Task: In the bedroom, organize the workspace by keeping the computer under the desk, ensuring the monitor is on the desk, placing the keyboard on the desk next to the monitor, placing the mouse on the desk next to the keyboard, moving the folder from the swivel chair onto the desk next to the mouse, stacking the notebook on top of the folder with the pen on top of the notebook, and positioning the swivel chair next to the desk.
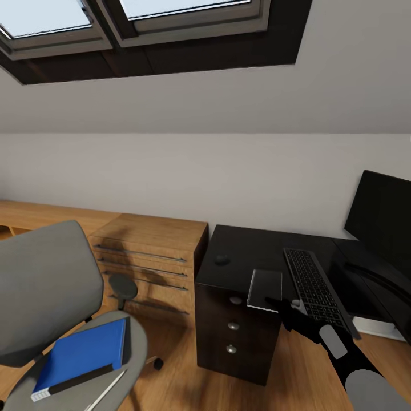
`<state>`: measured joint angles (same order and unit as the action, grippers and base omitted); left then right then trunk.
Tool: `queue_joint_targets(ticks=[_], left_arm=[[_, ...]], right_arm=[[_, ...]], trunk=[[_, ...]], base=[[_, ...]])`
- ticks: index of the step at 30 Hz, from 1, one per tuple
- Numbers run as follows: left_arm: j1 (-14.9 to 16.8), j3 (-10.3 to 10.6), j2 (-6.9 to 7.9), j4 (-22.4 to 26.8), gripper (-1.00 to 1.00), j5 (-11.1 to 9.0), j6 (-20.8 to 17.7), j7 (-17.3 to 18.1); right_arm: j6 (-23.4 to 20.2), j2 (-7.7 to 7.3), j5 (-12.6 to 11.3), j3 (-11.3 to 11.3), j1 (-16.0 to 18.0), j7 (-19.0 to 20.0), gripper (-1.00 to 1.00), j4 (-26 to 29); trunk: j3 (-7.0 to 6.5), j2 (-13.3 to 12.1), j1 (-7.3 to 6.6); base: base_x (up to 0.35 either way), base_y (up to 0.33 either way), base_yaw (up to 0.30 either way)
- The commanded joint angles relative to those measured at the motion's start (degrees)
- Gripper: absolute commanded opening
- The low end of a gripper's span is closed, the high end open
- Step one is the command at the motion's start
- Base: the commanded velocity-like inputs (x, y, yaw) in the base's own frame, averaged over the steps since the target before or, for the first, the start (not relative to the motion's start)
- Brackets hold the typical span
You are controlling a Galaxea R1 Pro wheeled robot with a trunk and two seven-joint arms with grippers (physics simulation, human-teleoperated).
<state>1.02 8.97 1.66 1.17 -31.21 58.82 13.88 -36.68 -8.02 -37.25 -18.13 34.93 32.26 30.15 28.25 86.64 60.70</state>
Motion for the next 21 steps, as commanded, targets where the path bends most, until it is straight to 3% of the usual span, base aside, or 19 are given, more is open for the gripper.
queue_joint_targets(ticks=[1, 21], left_arm=[[0.03, 0.4, 0.01, -0.03, 1.0, -0.62, 0.13, 0.27], [0.03, 0.28, 0.1, -0.03, 1.0, -0.7, 0.15, 0.27]], right_arm=[[-0.41, 0.02, -0.19, -0.24, 0.05, 0.08, -1.0, 0.0], [-0.41, 0.01, -0.21, -0.24, 0.05, 0.11, -1.0, 0.0]], trunk=[[0.24, 0.45, 0.22], [0.42, 0.85, 0.44]], base=[[0.0, 0.0, 0.0], [0.0, 0.0, 0.0]])
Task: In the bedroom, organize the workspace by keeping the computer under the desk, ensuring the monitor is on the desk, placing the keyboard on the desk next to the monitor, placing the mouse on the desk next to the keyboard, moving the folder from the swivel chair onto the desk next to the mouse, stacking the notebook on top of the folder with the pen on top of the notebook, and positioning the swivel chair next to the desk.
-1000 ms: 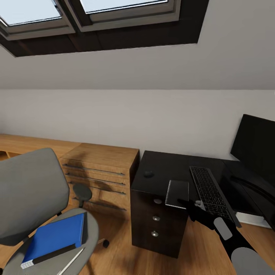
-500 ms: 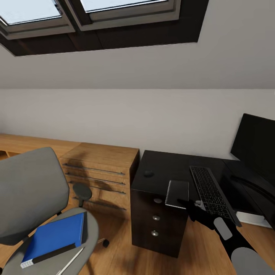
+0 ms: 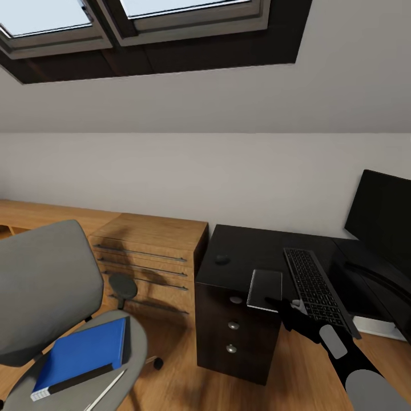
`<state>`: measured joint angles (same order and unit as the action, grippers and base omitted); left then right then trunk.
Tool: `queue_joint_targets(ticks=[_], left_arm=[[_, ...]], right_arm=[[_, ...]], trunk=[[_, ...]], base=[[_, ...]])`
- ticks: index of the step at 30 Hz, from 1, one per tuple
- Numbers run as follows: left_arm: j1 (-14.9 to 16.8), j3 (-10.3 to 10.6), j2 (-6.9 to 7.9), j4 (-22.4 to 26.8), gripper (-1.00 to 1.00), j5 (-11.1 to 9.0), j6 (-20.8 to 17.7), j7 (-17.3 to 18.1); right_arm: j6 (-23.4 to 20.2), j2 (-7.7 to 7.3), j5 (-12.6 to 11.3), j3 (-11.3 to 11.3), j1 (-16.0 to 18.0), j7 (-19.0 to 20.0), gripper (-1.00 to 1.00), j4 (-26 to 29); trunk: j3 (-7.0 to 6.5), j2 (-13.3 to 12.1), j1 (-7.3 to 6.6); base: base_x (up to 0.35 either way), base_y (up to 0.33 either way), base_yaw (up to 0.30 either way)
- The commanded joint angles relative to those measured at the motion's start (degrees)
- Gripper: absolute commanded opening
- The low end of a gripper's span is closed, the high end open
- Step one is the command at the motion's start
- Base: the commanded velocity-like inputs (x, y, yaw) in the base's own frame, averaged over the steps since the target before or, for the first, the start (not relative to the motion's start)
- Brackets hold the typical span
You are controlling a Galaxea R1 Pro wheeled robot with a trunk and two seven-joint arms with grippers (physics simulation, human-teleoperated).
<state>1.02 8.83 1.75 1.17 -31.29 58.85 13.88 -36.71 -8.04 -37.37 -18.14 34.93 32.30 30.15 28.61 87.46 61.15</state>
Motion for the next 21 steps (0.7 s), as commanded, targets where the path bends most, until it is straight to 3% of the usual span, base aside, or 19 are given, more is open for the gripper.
queue_joint_targets(ticks=[1, 7, 10, 15, 21], left_arm=[[0.03, 0.43, 0.01, -0.03, 1.0, -0.62, 0.12, 0.27], [0.03, 0.42, 0.01, -0.03, 1.0, -0.62, 0.12, 0.27], [0.03, 0.49, -0.95, -0.03, 1.0, -0.62, 0.03, 0.19], [0.03, 0.49, -1.09, -0.03, 1.0, -0.62, 0.05, 0.19], [0.03, 0.49, -1.61, -0.03, 1.0, -0.62, 0.11, 0.19]], right_arm=[[-0.38, 0.03, -0.09, -0.23, 0.05, 0.08, -1.0, -0.01], [-0.38, 0.04, -0.06, -0.23, 0.05, 0.1, -1.0, -0.01], [-0.38, 0.54, -0.08, -0.31, 0.05, 0.43, -1.0, -0.02], [-0.38, 0.55, -0.08, -0.31, 0.05, 0.43, -1.0, -0.01], [-0.38, -0.07, -0.22, -0.31, 0.05, 0.66, -1.0, -0.08]], trunk=[[0.06, 0.03, 0.0], [0.06, 0.03, 0.0], [0.06, 0.03, 0.0], [0.06, 0.03, 0.0], [0.06, 0.03, 0.0]], base=[[0.0, 0.0, 0.0], [0.0, 0.0, 0.0], [0.0, 0.0, 0.0], [0.0, 0.0, 0.0], [0.0, 0.0, 0.0]])
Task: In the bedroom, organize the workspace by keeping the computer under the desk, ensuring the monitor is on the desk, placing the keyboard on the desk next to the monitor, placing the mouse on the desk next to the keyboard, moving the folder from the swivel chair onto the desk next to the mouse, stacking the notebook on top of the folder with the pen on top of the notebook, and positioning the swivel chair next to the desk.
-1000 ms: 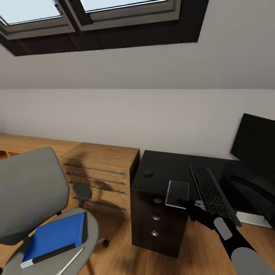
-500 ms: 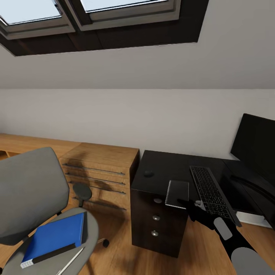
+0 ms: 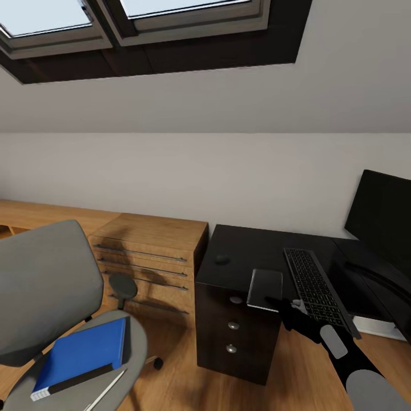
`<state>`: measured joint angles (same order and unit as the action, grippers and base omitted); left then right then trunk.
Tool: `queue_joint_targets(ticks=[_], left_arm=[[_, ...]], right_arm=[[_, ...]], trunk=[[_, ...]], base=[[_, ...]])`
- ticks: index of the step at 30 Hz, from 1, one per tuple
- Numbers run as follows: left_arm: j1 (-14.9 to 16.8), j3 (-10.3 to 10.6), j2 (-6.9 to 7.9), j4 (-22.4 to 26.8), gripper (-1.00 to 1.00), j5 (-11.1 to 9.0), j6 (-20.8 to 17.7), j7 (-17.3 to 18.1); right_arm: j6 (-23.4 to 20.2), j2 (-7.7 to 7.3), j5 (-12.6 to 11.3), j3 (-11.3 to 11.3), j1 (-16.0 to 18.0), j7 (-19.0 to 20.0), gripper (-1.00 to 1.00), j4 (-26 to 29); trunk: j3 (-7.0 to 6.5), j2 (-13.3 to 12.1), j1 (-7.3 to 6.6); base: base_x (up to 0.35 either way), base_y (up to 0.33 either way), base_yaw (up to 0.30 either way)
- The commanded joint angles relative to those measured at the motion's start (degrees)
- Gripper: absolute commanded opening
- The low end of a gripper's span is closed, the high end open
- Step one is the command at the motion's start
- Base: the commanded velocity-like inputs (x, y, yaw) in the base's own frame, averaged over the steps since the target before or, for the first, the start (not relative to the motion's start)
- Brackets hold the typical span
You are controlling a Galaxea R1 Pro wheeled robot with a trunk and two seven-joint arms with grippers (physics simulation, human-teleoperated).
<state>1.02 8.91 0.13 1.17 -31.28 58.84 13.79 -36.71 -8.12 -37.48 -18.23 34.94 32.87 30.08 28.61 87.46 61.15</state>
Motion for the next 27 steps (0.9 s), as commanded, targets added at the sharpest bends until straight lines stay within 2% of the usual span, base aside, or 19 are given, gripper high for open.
queue_joint_targets(ticks=[1, 6, 14, 27], left_arm=[[0.03, 0.41, -0.02, -0.03, 1.0, -0.63, 0.12, 0.28], [0.03, 0.41, -0.05, -0.03, 1.0, -0.63, 0.1, 0.29], [0.03, 0.41, -0.12, -0.03, 1.0, -0.63, 0.06, 0.3], [0.03, 0.33, -0.06, -0.03, 1.0, -0.63, 0.13, 0.32]], right_arm=[[-0.38, -0.01, -0.11, -0.23, 0.04, 0.11, -1.0, -0.01], [-0.38, -0.1, -0.13, -0.23, 0.04, 0.19, -1.0, -0.02], [-0.38, -0.13, -0.1, -0.23, 0.04, 0.26, -1.0, -0.02], [-0.38, -0.14, -0.07, -0.23, 0.04, 0.27, -1.0, -0.02]], trunk=[[0.06, 0.03, 0.0], [0.06, 0.03, 0.0], [0.06, 0.03, 0.0], [0.06, 0.03, 0.0]], base=[[0.0, 0.0, 0.0], [0.04, 0.0, 0.0], [0.163, 0.0, 0.0], [0.021, 0.0, 0.0]])
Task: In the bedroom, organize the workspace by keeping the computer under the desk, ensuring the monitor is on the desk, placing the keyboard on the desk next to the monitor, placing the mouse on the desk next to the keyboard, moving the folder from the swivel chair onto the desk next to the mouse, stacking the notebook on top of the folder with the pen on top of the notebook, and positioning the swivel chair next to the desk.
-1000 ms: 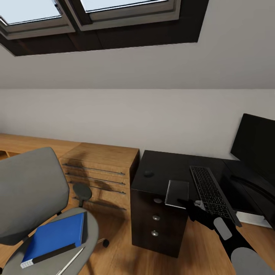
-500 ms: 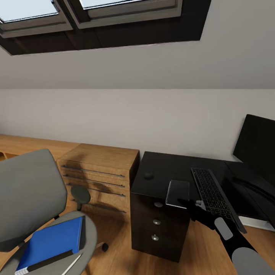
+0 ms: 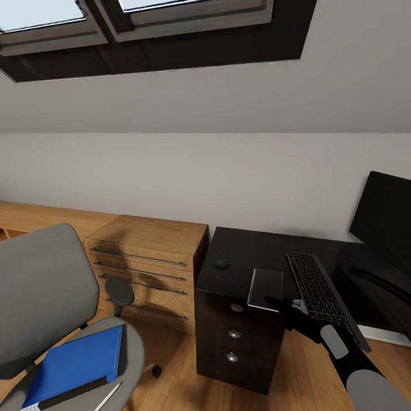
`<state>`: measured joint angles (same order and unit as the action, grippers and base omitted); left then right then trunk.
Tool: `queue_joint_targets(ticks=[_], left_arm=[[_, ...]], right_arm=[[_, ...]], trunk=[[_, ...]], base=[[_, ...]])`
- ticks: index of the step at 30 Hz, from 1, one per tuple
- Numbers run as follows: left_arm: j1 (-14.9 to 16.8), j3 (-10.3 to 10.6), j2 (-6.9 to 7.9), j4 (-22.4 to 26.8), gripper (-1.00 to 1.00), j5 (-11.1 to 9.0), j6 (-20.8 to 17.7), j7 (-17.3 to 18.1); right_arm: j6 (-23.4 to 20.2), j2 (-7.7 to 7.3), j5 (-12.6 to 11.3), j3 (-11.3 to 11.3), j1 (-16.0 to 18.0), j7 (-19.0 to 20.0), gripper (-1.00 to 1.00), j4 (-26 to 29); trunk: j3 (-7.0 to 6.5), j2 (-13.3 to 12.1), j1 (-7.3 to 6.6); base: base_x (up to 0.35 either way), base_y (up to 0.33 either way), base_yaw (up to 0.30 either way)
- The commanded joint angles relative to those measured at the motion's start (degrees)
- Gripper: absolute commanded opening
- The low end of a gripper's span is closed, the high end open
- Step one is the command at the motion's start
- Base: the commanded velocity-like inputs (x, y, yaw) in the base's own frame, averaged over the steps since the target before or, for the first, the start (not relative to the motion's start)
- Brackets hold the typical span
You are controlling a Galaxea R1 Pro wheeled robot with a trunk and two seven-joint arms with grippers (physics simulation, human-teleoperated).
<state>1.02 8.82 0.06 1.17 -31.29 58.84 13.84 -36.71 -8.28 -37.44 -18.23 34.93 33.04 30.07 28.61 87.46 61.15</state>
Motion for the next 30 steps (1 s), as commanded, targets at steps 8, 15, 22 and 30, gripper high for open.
queue_joint_targets(ticks=[8, 15, 22, 30], left_arm=[[0.03, 0.47, -0.05, -0.03, 1.0, -0.61, 0.13, 0.3], [0.03, 0.28, -0.06, -0.03, 1.0, -0.61, 0.13, 0.24], [0.03, 0.24, -0.07, -0.03, 1.0, -0.61, 0.09, 0.22], [0.03, 0.23, -0.07, -0.01, 1.0, -0.61, 0.06, 0.22]], right_arm=[[-0.38, 0.02, -0.16, -0.23, 0.05, 0.09, -1.0, -0.01], [-0.38, 0.02, -0.17, -0.23, 0.05, 0.09, -1.0, -0.01], [-0.38, 0.02, -0.17, -0.23, 0.05, 0.09, -1.0, -0.01], [-0.38, 0.02, -0.1, -0.23, 0.05, 0.09, -1.0, -0.01]], trunk=[[0.06, 0.03, 0.0], [0.6, 1.24, 0.65], [1.86, 4.04, 2.19], [3.29, 7.25, 3.95]], base=[[0.001, 0.0, 0.0], [0.0, 0.0, 0.0], [0.0, 0.0, 0.0], [0.0, 0.0, 0.0]])
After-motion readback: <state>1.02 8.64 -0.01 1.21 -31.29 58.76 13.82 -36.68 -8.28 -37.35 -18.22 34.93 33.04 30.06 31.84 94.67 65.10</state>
